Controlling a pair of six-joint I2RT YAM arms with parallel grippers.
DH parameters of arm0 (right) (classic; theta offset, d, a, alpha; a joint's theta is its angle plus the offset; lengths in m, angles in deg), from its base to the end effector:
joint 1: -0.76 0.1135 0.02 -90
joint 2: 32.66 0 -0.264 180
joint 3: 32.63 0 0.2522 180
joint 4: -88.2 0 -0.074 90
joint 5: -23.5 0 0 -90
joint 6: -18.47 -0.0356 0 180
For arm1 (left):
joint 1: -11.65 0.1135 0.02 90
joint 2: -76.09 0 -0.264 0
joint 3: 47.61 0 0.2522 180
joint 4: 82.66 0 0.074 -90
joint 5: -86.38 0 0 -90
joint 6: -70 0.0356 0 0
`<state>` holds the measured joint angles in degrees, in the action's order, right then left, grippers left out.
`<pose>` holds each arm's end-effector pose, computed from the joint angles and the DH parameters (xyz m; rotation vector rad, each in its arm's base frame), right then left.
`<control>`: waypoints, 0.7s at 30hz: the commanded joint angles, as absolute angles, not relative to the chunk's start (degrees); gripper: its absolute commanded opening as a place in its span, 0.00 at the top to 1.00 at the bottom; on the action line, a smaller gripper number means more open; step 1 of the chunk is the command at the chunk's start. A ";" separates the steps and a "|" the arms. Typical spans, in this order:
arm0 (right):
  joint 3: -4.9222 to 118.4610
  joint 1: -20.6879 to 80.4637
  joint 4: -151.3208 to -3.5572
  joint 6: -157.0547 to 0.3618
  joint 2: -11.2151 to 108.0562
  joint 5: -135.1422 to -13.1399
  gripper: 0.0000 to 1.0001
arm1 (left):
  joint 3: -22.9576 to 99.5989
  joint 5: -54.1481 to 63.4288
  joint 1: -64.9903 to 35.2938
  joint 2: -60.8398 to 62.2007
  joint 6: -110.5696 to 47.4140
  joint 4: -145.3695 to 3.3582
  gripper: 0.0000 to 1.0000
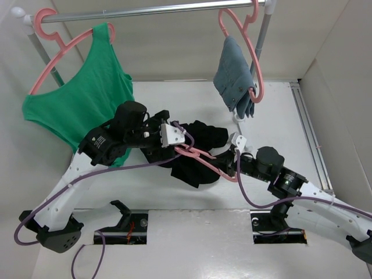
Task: Place the t-shirt on the hanger
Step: Place tshirt on hanger
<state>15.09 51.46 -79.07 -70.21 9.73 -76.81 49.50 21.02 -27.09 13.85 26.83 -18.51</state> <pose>0.1118 0.1466 0.3009 -0.8956 1.5179 0.7888 0.1442 -0.1347 0.4393 1.5724 1.3159 -0.3590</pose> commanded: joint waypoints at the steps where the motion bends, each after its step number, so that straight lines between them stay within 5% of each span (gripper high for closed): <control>1: 14.09 50.42 -75.93 -70.65 10.14 -71.06 1.00 | 45.71 23.46 -27.11 18.69 30.19 -19.06 0.14; 14: 16.29 50.42 -75.93 -70.13 11.72 -76.25 1.00 | 24.70 12.90 -27.11 22.30 26.13 -46.30 0.06; 21: 18.22 50.95 -74.79 -69.08 12.25 -77.49 1.00 | 20.46 16.50 -26.59 18.09 41.77 -39.30 0.06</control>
<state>14.74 51.31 -71.47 -68.83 12.62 -77.79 20.89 13.44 -26.83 20.23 33.45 -42.60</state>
